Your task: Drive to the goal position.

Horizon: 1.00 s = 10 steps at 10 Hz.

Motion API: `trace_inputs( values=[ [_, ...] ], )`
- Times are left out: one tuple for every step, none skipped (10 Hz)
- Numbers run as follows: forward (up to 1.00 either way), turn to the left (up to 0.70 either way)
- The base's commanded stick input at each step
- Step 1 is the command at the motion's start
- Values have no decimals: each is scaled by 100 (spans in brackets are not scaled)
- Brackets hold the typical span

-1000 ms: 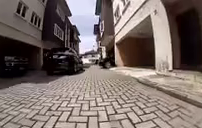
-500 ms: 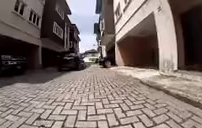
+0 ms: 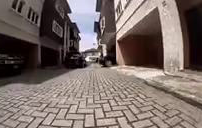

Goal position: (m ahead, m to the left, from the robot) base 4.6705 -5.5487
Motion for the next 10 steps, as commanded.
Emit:
trace_inputs(
  values=[
    [50,0],
    [50,0],
    [50,0],
    [50,0],
    [50,0],
    [50,0],
    [50,0],
    [50,0],
    [50,0],
    [50,0]
  ],
)
